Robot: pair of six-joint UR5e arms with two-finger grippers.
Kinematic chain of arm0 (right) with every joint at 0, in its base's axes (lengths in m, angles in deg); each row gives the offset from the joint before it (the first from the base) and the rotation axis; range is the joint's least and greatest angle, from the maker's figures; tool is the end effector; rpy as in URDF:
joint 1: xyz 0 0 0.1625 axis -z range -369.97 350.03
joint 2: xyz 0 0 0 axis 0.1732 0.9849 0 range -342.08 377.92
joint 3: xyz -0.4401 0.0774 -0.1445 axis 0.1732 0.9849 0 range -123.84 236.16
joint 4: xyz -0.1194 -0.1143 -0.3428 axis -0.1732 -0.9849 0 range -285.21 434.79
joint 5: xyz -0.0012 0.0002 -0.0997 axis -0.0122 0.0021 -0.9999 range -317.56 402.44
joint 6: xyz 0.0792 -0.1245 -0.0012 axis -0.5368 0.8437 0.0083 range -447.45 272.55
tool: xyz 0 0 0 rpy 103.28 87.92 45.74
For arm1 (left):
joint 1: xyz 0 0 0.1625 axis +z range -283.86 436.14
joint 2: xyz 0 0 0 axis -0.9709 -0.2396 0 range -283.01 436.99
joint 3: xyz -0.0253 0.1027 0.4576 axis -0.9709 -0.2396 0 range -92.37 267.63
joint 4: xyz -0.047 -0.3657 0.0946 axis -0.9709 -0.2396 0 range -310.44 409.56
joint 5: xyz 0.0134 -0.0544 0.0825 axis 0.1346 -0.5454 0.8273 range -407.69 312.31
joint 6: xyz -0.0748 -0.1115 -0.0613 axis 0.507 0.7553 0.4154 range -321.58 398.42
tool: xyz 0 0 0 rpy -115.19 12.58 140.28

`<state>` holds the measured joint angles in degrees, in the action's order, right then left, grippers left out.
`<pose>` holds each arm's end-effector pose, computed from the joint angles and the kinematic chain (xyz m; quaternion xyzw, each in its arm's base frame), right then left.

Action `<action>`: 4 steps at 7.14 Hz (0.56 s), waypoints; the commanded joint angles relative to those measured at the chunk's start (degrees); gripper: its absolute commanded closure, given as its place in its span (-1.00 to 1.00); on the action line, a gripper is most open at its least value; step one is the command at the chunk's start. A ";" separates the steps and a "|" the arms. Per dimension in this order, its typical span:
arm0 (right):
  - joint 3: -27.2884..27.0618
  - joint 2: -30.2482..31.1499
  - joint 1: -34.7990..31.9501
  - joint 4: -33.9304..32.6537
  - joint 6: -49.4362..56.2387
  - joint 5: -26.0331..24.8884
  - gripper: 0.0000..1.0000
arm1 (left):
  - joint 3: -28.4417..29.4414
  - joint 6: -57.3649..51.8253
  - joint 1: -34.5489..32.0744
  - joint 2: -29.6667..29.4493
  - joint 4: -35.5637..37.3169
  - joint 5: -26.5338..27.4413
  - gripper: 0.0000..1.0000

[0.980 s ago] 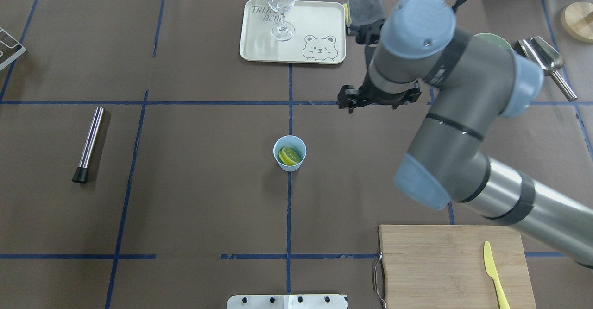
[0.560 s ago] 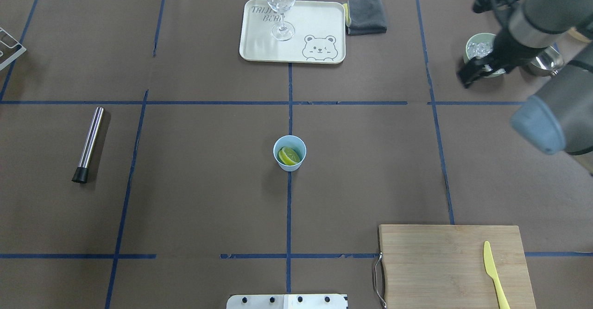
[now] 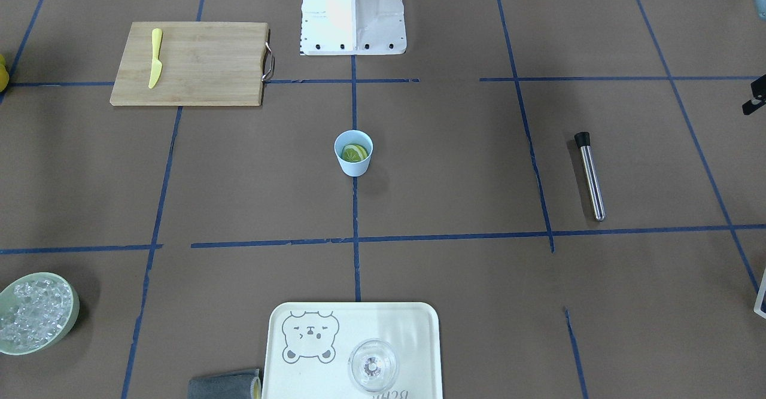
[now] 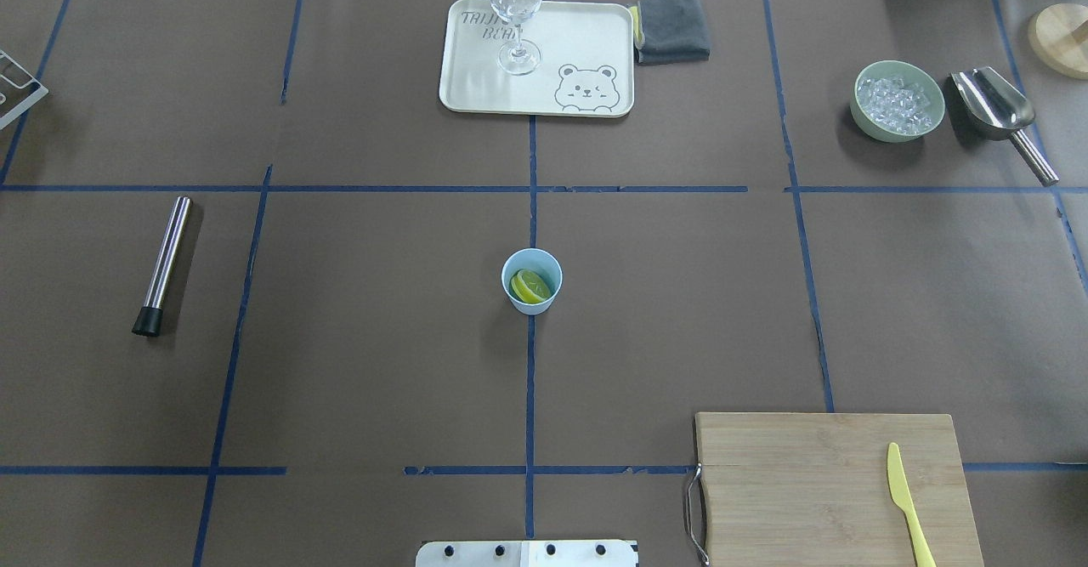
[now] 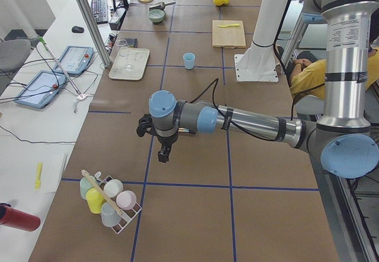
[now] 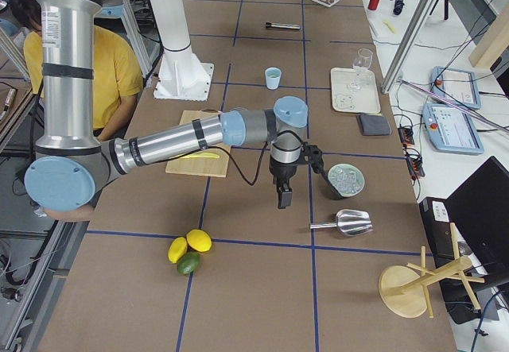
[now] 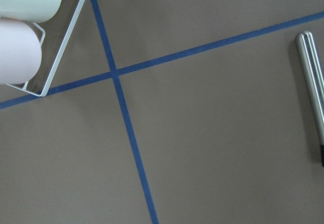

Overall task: Squeeze lemon into cup
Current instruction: 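Reach the left gripper to the silver metal muddler and grasp it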

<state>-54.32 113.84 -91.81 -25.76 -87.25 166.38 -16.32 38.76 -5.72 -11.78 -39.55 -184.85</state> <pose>-0.0071 -0.4077 0.6552 0.0131 -0.2933 -0.0799 0.9526 0.0398 -0.4549 0.6314 0.0647 0.4038 0.1031 0.9067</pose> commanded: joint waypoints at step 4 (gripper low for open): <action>0.09 4.27 -4.21 0.44 6.13 1.84 -1.00 | -0.29 17.59 18.91 -20.71 -0.10 2.40 -1.00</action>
<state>-54.26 118.03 -95.89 -25.33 -81.26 168.26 -16.66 55.86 9.72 -27.25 -39.64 -184.07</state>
